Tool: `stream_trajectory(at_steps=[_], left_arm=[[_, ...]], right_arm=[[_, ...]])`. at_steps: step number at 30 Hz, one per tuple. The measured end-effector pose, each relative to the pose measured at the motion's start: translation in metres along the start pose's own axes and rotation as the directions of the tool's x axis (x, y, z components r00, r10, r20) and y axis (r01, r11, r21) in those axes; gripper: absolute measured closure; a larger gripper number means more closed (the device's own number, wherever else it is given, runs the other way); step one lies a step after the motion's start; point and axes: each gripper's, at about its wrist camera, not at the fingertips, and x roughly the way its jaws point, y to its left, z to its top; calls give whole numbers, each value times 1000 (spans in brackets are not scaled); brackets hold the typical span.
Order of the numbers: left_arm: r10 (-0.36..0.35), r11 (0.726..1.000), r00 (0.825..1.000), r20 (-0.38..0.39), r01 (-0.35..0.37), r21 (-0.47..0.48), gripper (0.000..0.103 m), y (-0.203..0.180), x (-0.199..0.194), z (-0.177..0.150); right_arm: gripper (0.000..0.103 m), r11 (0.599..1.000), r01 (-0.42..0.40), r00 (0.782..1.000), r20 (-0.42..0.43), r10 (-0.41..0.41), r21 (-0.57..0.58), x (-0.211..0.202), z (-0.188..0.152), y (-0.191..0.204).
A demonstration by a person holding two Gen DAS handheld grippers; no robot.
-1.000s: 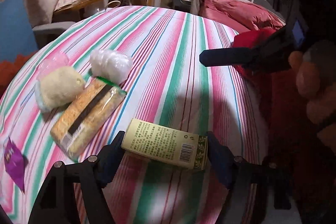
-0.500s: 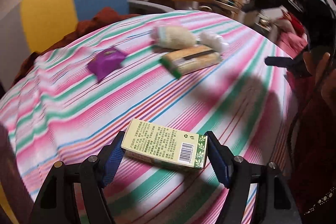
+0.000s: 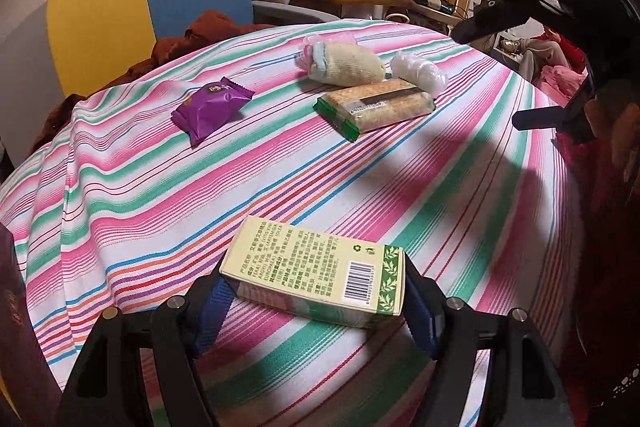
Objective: Organize objects
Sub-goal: 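Grasp the clear plastic bag with the right gripper while the left holds the box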
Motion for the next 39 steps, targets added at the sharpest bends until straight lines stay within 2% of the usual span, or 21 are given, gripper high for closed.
stream_trajectory(at_steps=[7,11,15,17,20,23,25,27,28,30,32,34,36,39], left_arm=[[0,1000,1000,8,0,1,27,0,0,0],[0,1000,1000,9,0,1,27,0,0,0],[-6,1000,1000,10,6,-3,27,1,1,0],[-8,1000,1000,10,8,-5,27,2,1,0],[-16,1000,1000,10,16,-12,27,3,2,0],[-20,1000,1000,12,20,-15,27,3,2,0],[-22,1000,1000,13,22,-16,27,4,3,0],[-24,1000,1000,14,24,-18,27,4,3,0],[-23,1000,1000,14,23,-18,27,4,4,0],[-22,1000,1000,13,22,-17,27,4,4,0],[-21,1000,1000,13,21,-16,26,3,4,0],[-22,1000,1000,13,23,-17,26,4,5,0],[-21,1000,1000,13,22,-16,26,4,4,0],[-19,1000,1000,16,19,-13,26,3,4,-1]], right_arm=[[0,980,81,994,-54,-92,-180,13,2,35],[0,940,129,991,5,-135,-315,19,24,74],[0,900,193,981,55,-186,-391,40,60,104],[0,895,229,973,70,-219,-383,50,76,109],[0,899,216,975,42,-217,-380,62,88,110],[0,870,296,954,76,-290,-394,67,94,99],[0,867,337,940,81,-330,-367,66,98,84],[0,866,375,924,57,-378,-331,69,101,67],[2,869,373,924,40,-381,-325,70,101,59],[10,858,385,916,26,-400,-339,73,96,50],[26,843,403,904,9,-428,-356,80,91,44],[60,852,384,906,-35,-422,-355,88,87,35],[67,845,391,903,-25,-429,-366,88,85,35],[68,855,373,913,-23,-407,-361,77,86,36]])
